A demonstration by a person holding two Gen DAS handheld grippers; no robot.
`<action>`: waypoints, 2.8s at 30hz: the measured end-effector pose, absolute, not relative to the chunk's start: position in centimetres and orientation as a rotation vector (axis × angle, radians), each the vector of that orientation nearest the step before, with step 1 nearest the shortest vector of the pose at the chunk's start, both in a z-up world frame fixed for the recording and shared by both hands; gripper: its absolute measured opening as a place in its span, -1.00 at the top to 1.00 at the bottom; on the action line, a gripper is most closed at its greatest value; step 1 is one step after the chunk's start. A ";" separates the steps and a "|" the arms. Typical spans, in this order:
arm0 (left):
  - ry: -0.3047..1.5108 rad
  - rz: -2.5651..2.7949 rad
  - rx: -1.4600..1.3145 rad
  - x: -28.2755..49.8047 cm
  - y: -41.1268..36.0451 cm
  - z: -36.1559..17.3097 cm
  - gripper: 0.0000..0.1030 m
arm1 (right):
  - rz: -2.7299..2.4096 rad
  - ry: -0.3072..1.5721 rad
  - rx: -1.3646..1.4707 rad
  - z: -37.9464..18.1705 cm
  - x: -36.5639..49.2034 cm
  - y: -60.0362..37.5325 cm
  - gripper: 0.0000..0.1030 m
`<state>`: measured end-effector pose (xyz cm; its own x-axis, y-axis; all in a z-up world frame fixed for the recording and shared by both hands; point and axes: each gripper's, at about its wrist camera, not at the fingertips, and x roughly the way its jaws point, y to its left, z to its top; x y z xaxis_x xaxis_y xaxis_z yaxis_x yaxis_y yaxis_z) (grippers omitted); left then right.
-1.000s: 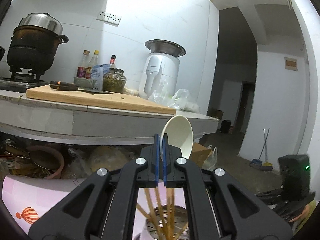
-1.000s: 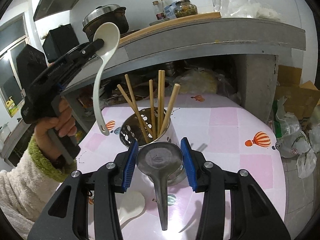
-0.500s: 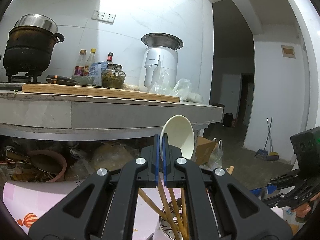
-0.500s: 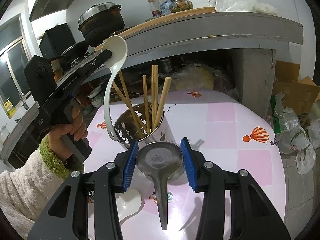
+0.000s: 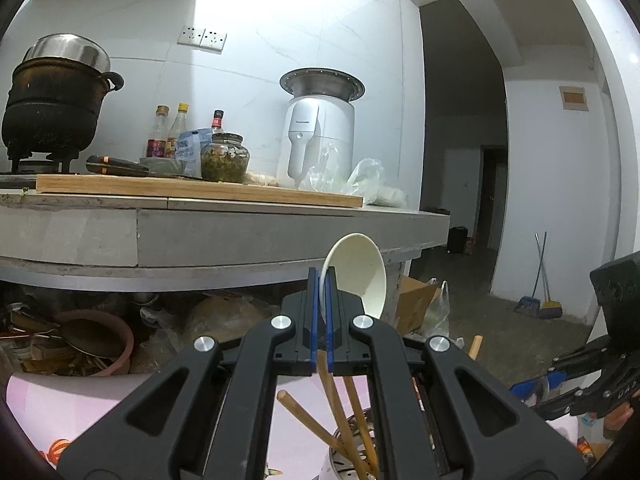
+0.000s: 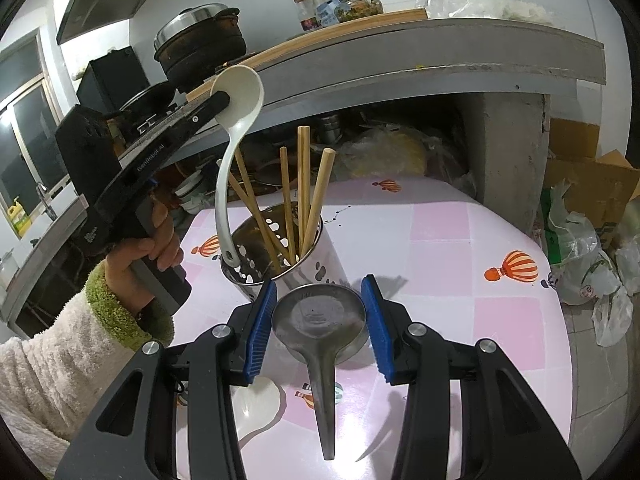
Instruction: Organize utensils
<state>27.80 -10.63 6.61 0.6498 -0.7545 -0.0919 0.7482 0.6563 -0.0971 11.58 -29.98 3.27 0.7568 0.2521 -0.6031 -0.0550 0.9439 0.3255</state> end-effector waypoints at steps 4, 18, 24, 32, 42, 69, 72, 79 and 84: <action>0.137 -0.860 -0.040 28.0 -10.7 6.0 0.96 | 0.172 0.699 0.304 3.0 11.7 -30.2 0.16; 0.167 -0.860 -0.043 26.0 -8.5 4.2 0.96 | 0.231 0.582 0.327 7.3 11.2 -30.4 0.16; 0.164 -0.860 -0.039 24.4 -7.5 4.1 0.96 | 0.266 0.486 0.289 10.9 11.9 -29.4 0.17; 0.199 -0.857 -0.015 23.4 -7.2 3.0 0.96 | 0.272 0.407 0.256 13.4 14.4 -28.3 0.17; 0.289 -0.828 -0.002 23.2 -7.2 0.5 0.96 | 0.259 0.363 0.299 13.3 17.9 -28.0 0.16; 0.350 -0.792 0.014 23.0 -7.6 0.0 0.94 | 0.193 0.375 0.153 6.6 19.4 -24.5 0.16; 0.356 -0.792 0.007 23.1 -7.6 0.1 0.94 | 0.192 0.375 0.159 6.2 19.0 -24.6 0.16; 0.351 -0.786 0.007 22.7 -7.4 0.5 0.70 | 0.161 0.361 0.079 5.2 18.0 -23.2 0.16; 0.350 -0.773 -0.002 22.4 -6.9 0.6 0.60 | 0.154 0.336 0.024 5.1 17.1 -22.3 0.16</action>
<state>22.36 -6.92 0.63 0.6606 -0.6842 -0.3090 0.6834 0.7184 -0.1297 17.06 -22.33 5.10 0.9327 0.1541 -0.3262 -0.1462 0.9881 0.0489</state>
